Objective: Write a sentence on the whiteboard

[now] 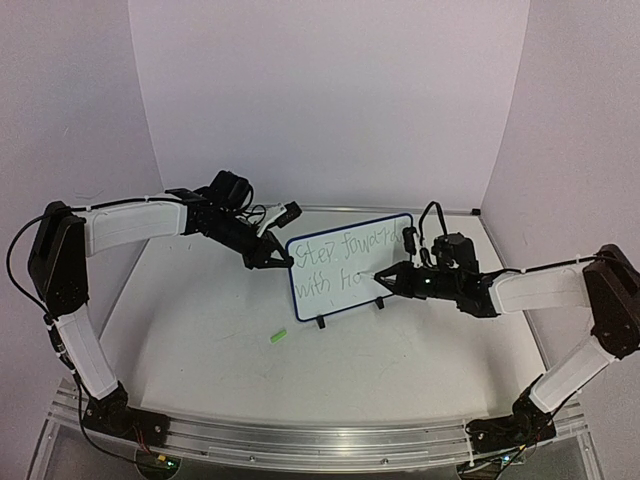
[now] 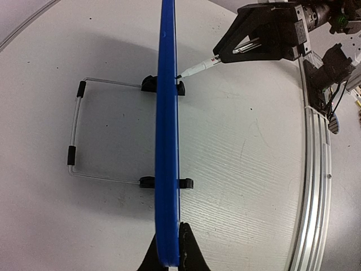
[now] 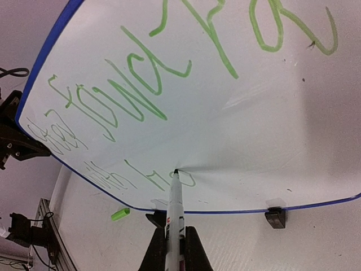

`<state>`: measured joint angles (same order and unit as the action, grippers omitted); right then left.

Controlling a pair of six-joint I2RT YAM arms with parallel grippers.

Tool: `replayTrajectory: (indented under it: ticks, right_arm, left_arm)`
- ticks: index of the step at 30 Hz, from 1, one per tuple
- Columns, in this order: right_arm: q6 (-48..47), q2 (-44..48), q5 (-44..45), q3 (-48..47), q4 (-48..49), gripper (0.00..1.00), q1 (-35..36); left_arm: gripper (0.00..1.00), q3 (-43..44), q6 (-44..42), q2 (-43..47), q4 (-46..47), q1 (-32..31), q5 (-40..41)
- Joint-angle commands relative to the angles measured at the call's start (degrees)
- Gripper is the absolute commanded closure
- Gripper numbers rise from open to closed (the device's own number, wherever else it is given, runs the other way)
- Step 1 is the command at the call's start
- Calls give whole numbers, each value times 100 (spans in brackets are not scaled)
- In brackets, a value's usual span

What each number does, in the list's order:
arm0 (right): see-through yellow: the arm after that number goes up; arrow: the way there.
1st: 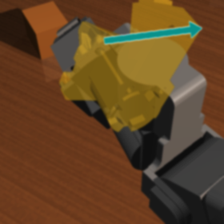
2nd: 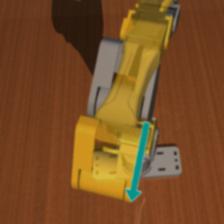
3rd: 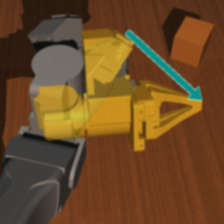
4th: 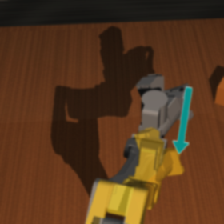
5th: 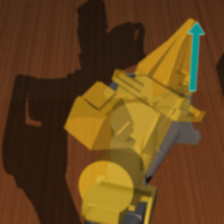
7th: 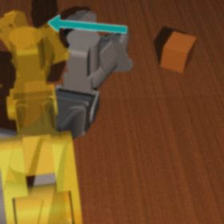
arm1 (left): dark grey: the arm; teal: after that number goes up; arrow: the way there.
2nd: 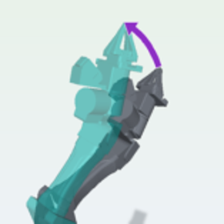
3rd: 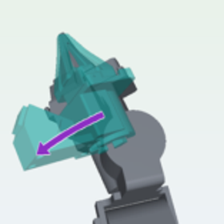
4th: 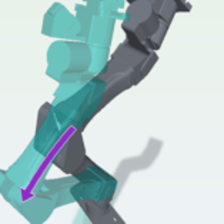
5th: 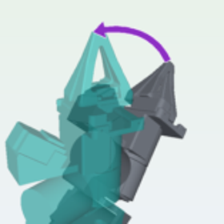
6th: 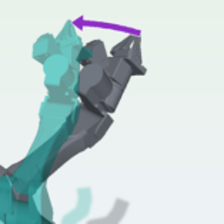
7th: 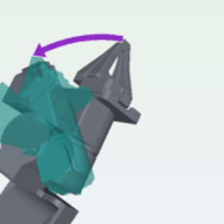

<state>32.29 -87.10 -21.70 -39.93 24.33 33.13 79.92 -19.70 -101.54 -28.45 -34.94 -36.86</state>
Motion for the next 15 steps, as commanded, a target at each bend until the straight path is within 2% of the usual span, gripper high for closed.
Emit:
replayTrajectory:
  ticks: [1, 7, 15]
  right_arm:
    - [-100, -146, -67, -247, 78, 100, -18]
    - [-86, -60, -16, -172, 85, 100, -17]
    - [-41, 712, 228, 144, 65, 100, -26]
  left_arm:
    - [100, 120, -157, -146, -281, -58, 241]
    - [100, 120, -161, -147, -281, -57, 239]
    - [100, 120, -158, -156, -270, -57, 223]
